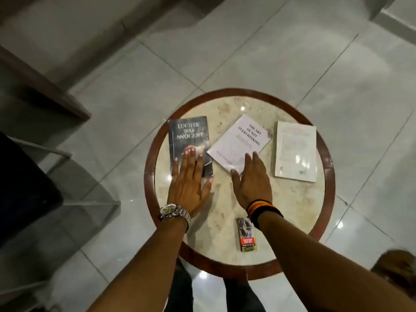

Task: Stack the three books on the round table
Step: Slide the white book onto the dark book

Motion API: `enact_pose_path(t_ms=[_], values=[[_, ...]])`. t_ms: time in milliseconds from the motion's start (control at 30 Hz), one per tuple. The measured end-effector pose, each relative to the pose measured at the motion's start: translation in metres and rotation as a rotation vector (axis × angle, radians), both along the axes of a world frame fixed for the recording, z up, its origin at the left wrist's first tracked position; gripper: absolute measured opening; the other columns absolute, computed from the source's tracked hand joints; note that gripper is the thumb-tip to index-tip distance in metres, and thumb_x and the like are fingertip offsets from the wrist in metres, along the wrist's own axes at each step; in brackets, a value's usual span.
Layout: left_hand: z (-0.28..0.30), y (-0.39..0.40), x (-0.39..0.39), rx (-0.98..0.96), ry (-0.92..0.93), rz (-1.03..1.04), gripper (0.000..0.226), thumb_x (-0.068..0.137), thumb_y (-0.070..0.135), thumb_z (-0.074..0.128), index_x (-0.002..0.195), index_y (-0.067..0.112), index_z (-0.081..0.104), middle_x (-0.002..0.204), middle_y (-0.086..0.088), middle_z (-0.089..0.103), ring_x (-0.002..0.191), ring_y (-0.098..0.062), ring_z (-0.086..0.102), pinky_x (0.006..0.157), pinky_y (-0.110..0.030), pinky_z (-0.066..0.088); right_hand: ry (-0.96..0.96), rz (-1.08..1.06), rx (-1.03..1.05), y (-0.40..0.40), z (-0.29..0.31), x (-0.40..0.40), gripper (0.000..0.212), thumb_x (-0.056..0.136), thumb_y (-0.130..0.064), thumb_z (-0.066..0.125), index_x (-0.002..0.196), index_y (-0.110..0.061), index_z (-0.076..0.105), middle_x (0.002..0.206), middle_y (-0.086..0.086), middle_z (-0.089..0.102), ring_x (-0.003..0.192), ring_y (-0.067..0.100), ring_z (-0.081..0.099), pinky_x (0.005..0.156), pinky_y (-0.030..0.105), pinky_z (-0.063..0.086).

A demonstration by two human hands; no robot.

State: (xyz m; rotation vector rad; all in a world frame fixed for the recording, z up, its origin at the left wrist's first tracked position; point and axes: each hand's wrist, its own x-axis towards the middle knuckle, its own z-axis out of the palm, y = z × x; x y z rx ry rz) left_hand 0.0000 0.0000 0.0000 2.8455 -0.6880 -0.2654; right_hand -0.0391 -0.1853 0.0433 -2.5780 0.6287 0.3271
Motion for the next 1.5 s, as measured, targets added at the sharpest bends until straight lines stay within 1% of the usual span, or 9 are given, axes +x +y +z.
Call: enact_pose_path(t_ms=[167,333,633,800,933,1067,1200,1300,1500], values=[[-0.04,0.025,-0.022,0.023,0.067,0.299,0.081,0.103,0.058,0.023,0.167,0.011,0.007,0.177,-0.014,0.003,0.164,-0.031,0.002,0.131,-0.047,-0.009,-0.006,-0.446,0.14,0.0,-0.022,0.028,0.071,0.094,-0.052,0.057,0.145,-0.004,0.042,0.144,0.016,0.047,0.134,0.036,0.043,0.107,0.042,0.039],[-0.062,0.039,-0.031,0.028,0.064,0.497,0.086,0.101,0.061,0.02,0.167,0.008,0.003,0.177,-0.016,0.001,0.164,-0.034,0.003,0.132,-0.057,0.006,0.141,-0.872,0.319,0.001,-0.016,0.069,0.098,0.073,-0.067,0.073,0.139,-0.004,0.037,0.14,0.016,0.045,0.129,0.037,0.047,0.1,0.045,0.043],[-0.067,0.039,-0.035,0.016,-0.021,0.504,0.084,0.101,0.057,0.028,0.167,0.011,0.003,0.178,-0.012,0.003,0.165,-0.029,0.002,0.133,-0.055,0.006,0.185,-1.017,0.356,0.001,-0.034,0.09,0.113,0.064,-0.049,0.09,0.146,-0.01,0.022,0.142,0.013,0.04,0.126,0.035,0.052,0.099,0.042,0.046],[-0.068,0.04,-0.033,0.024,0.004,0.516,0.084,0.101,0.057,0.029,0.168,0.013,0.003,0.178,-0.01,0.003,0.165,-0.029,0.002,0.132,-0.058,0.008,0.09,-1.166,0.537,-0.002,-0.032,0.089,0.104,0.054,-0.033,0.098,0.135,-0.013,0.036,0.131,0.01,0.055,0.108,0.035,0.062,0.08,0.043,0.059],[-0.07,0.041,-0.032,0.031,0.01,0.519,0.085,0.1,0.057,0.029,0.168,0.014,0.003,0.178,-0.01,0.003,0.165,-0.029,0.002,0.132,-0.057,0.008,0.015,-1.204,0.695,-0.006,-0.035,0.086,0.079,0.062,-0.025,0.096,0.126,-0.01,0.052,0.114,0.005,0.07,0.089,0.026,0.071,0.069,0.031,0.06],[-0.072,0.042,-0.031,0.056,0.012,0.512,0.086,0.1,0.058,0.031,0.168,0.014,-0.001,0.178,-0.011,0.001,0.165,-0.031,0.002,0.131,-0.059,0.01,-0.119,-1.177,0.779,-0.009,-0.037,0.081,0.051,0.074,-0.019,0.09,0.116,-0.003,0.065,0.107,0.012,0.076,0.067,0.018,0.071,0.04,0.017,0.05],[-0.071,0.042,-0.032,0.074,0.012,0.497,0.087,0.1,0.059,0.032,0.167,0.016,-0.003,0.178,-0.012,0.003,0.164,-0.032,0.003,0.131,-0.06,0.011,-0.215,-1.139,0.874,-0.003,-0.029,0.082,0.031,0.079,-0.012,0.085,0.102,-0.01,0.064,0.103,0.012,0.074,0.07,0.019,0.071,0.048,0.022,0.055],[-0.07,0.042,-0.031,0.083,0.03,0.499,0.087,0.099,0.059,0.031,0.168,0.015,0.002,0.178,-0.012,0.003,0.164,-0.032,0.003,0.131,-0.059,0.01,-0.192,-1.021,0.908,0.012,-0.023,0.083,0.032,0.083,-0.01,0.081,0.109,-0.001,0.066,0.099,0.015,0.074,0.073,0.022,0.07,0.049,0.022,0.057],[-0.069,0.042,-0.03,0.06,0.038,0.5,0.086,0.1,0.06,0.029,0.168,0.015,0.002,0.178,-0.01,0.002,0.165,-0.03,0.002,0.131,-0.059,0.009,-0.057,-0.656,0.79,0.039,-0.034,0.093,0.027,0.077,-0.019,0.087,0.098,-0.008,0.073,0.093,0.012,0.078,0.084,0.029,0.076,0.076,0.038,0.063]])
